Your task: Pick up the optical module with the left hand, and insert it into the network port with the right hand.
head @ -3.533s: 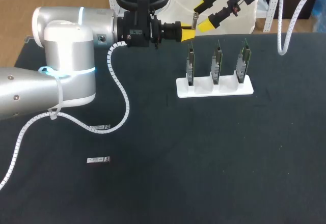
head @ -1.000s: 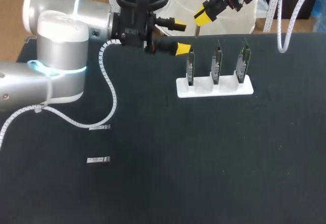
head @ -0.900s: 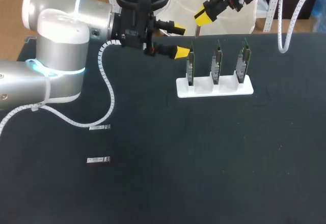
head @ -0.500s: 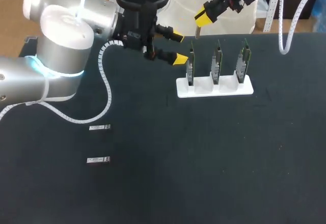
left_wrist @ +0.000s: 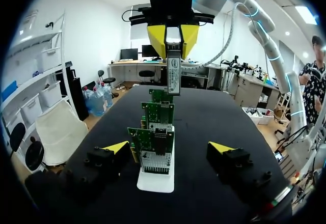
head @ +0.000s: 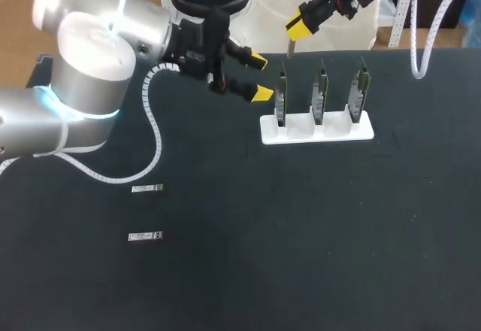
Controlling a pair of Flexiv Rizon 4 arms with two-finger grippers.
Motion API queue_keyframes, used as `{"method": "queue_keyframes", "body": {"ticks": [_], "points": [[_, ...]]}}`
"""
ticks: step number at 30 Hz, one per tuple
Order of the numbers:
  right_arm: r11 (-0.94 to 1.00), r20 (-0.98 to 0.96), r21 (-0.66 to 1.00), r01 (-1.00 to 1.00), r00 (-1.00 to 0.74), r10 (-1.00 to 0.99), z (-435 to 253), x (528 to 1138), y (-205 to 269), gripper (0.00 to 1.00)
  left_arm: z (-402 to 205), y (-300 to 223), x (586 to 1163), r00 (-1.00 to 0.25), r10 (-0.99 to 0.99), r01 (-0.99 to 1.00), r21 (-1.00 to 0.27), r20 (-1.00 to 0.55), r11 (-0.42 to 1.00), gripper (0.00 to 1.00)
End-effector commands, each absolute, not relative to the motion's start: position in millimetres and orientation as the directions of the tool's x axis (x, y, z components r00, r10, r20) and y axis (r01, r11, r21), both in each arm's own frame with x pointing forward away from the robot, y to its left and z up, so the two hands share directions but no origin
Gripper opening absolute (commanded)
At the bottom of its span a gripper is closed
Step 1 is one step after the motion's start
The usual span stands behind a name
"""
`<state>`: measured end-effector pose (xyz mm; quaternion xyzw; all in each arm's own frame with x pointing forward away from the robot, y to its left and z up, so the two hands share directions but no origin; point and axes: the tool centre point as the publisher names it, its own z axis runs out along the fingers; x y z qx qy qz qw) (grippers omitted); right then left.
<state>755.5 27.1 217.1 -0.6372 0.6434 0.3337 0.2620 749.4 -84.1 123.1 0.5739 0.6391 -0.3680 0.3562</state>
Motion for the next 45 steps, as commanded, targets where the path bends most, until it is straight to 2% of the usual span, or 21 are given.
{"method": "queue_keyframes", "body": {"ticks": [1,45], "points": [[-0.03,-0.758,0.089,-0.996,-0.048,-0.65,217,754,28,0.0,122,-87,752,-0.089,0.483,0.996,-0.067,-0.871,0.061,1.0],[-0.064,-0.699,0.094,-0.993,-0.021,-0.715,190,756,35,0.0,115,-90,748,-0.092,0.511,0.996,-0.083,-0.855,0.04,1.0]]}}
